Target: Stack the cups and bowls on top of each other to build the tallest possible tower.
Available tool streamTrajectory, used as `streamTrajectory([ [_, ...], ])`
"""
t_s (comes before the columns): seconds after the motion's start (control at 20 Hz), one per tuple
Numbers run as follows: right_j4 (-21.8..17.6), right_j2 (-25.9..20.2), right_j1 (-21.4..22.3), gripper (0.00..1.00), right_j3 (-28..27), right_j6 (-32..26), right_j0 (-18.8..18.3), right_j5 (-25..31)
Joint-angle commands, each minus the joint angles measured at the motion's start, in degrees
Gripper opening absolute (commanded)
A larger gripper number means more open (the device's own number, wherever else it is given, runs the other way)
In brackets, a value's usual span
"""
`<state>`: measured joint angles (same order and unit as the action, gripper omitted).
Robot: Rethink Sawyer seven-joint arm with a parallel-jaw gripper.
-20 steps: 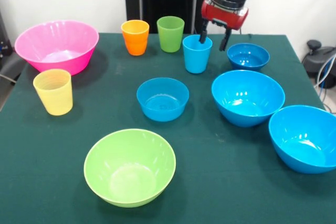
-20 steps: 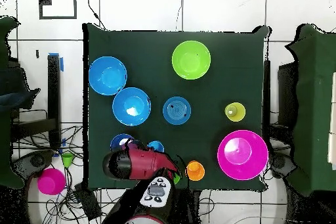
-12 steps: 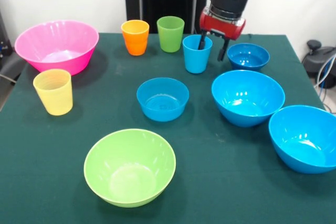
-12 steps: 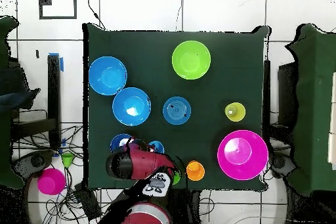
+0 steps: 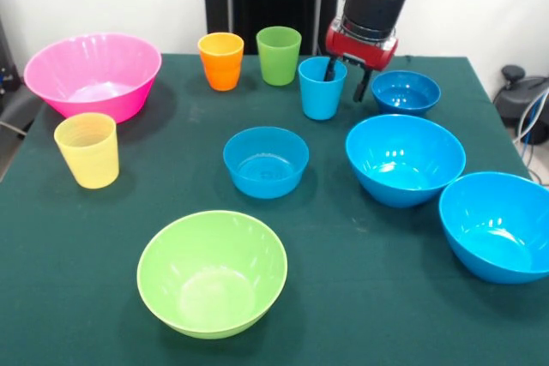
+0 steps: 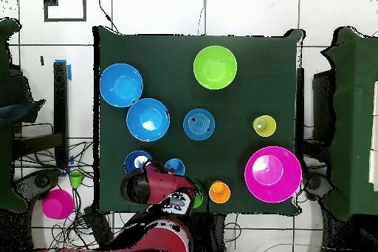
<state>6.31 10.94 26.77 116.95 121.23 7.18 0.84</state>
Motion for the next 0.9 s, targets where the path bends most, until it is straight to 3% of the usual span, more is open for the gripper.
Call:
streamTrajectory([
  [0.05, 2.8, -4.6, -1.8, 0.0, 0.2, 10.6, -0.3, 0.3],
  [0.4, 2.0, -3.6, -1.4, 0.0, -0.8, 9.6, 0.2, -0.1],
  [0.9, 0.1, -6.3, 2.6, 0.0, -5.7, 4.7, -4.7, 4.3],
])
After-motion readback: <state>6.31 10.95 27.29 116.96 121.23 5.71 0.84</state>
